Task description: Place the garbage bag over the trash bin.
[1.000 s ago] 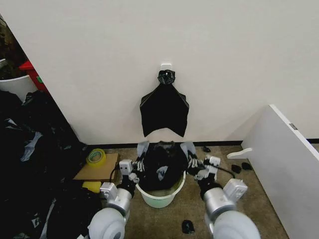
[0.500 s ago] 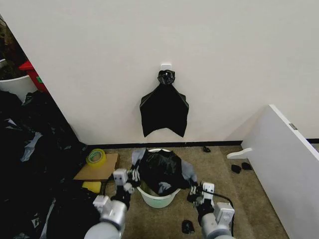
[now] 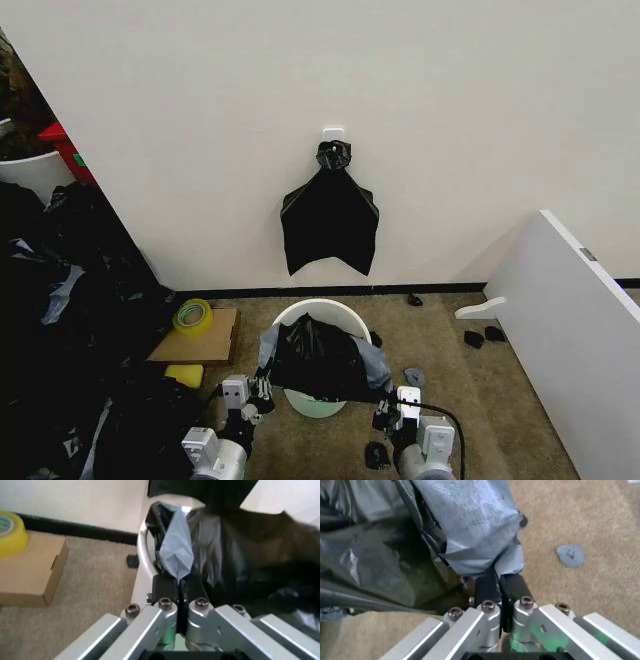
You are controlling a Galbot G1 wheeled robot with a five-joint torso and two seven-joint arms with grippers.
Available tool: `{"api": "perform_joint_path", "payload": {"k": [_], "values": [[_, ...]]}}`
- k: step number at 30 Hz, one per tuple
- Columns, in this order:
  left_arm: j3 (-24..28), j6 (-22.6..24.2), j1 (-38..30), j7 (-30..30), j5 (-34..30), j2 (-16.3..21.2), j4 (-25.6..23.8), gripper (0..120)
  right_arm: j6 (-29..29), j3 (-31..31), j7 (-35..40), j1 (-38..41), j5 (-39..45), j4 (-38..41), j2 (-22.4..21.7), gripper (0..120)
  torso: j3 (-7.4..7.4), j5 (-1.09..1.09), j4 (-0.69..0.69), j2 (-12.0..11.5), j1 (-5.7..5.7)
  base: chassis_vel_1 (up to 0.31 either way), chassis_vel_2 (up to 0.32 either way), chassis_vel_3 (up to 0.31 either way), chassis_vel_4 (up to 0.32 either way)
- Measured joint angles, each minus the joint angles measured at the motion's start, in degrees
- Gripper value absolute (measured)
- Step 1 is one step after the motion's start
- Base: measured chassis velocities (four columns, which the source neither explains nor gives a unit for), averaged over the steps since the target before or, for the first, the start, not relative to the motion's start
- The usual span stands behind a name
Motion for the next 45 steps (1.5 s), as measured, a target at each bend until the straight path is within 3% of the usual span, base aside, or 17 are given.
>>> {"api": "perform_joint_path", "payload": {"k": [14, 22, 29, 32, 38, 40, 42, 45], "values": [[0.75, 2.08, -1.47, -0.47, 0.18, 1.13, 3.44, 0, -3.15, -0.99, 0.9, 4.28, 3.14, -4.75, 1.12, 0, 0.01, 0.01, 0.0, 0.0, 0.0, 0.0, 0.0, 0.0, 0.0], [1.35, 3.35, -7.83, -1.41, -1.05, -0.13, 7.4, 0, -1.03, -0.98, 1.44, 7.51, 3.55, -8.86, 2.81, 0, 0.01, 0.0, 0.0, 0.0, 0.0, 0.0, 0.0, 0.0, 0.0], [1.14, 3.71, -7.27, -1.25, -1.04, -0.15, 8.02, 0, 0.08, -0.68, -0.23, 5.81, 2.31, -8.04, 2.18, 1, 0.01, 0.0, -0.01, 0.0, 0.0, 0.0, 0.0, 0.0, 0.0], [0.38, 4.46, -5.24, -1.02, -1.03, 0.1, 6.61, 13, 1.24, -0.65, -1.96, 2.92, -0.42, -5.92, 1.34, 18, 0.01, 0.0, 0.0, 0.0, 0.0, 0.0, 0.0, 0.0, 0.0], [-0.41, 5.03, -2.84, -1.05, -1.0, 0.65, 5.23, 30, 2.41, -0.66, -3.46, -0.65, -3.45, -3.94, 0.39, 33, 0.0, 0.0, 0.0, 0.0, 0.0, 0.0, 0.0, 0.0, 0.0], [-0.8, 5.05, -1.37, -1.06, -1.0, 0.99, 4.57, 38, 3.76, -0.52, -4.3, -2.24, -5.24, -3.02, -0.18, 46, 0.0, 0.01, 0.0, 0.0, 0.0, 0.0, 0.0, 0.0, 0.0], [-0.9, 5.05, -1.05, -1.06, -1.0, 1.05, 4.43, 44, 4.14, -0.48, -4.5, -2.58, -5.65, -2.79, -0.3, 48, 0.0, 0.01, 0.01, 0.0, 0.0, 0.0, 0.0, 0.0, 0.0], [-1.43, 4.38, 0.87, -1.06, -1.13, 1.47, 3.64, 57, 7.73, -0.26, -5.99, -4.68, -8.25, -1.78, -0.93, 61, 0.0, 0.0, 0.0, 0.0, 0.0, 0.0, 0.0, 0.0, 0.0]]}}
